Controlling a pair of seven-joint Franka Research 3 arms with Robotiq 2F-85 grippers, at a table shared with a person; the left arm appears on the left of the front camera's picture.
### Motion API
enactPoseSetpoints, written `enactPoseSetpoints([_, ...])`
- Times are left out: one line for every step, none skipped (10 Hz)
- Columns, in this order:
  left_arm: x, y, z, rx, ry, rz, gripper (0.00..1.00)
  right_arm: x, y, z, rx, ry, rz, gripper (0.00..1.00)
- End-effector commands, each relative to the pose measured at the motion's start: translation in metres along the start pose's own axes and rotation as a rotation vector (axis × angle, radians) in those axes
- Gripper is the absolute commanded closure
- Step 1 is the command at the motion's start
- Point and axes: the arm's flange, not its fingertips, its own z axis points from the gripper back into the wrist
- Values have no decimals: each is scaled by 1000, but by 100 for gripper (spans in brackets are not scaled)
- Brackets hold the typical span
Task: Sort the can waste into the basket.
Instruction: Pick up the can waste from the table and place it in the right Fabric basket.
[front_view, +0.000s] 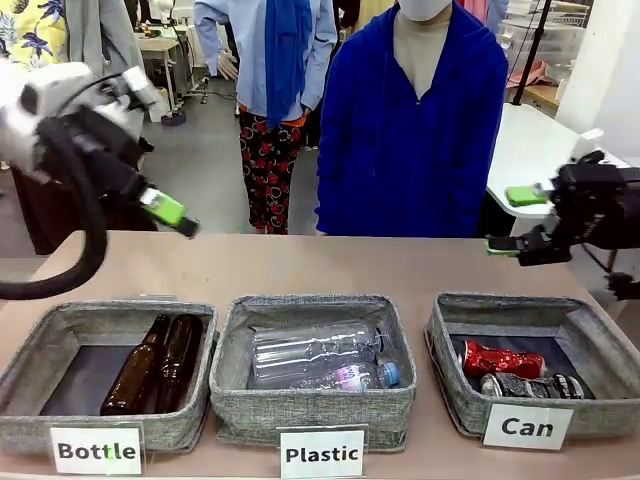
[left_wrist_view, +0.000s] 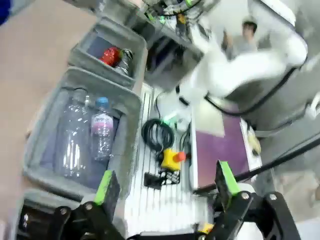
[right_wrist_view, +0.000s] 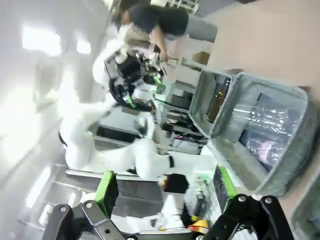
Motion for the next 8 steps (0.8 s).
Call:
enactPoseSetpoints([-53, 9, 15, 18, -356, 183, 0, -15, -14, -19, -94, -99, -134, 0])
enactPoseSetpoints([-90, 7, 33, 16, -515, 171, 0, -12, -21, -16, -142, -124, -125, 0])
enactPoseSetpoints([-127, 9, 44, 35, -665, 150, 0, -8, -30, -9, -202, -157, -89, 0])
enactPoseSetpoints([-147, 13, 37, 49, -670, 168, 0, 12, -21, -11, -88, -68, -105, 0])
enactPoseSetpoints([-105, 28, 48, -9, -448, 230, 0, 12, -21, -11, -88, -68, -105, 0])
enactPoseSetpoints([-105, 28, 48, -9, -448, 230, 0, 12, -21, -11, -88, -68, -105, 0])
enactPoseSetpoints([-105, 28, 48, -9, -448, 230, 0, 12, -21, -11, -88, -68, -105, 0])
enactPoseSetpoints([-105, 28, 48, -9, -448, 230, 0, 12, -21, -11, -88, -68, -105, 0])
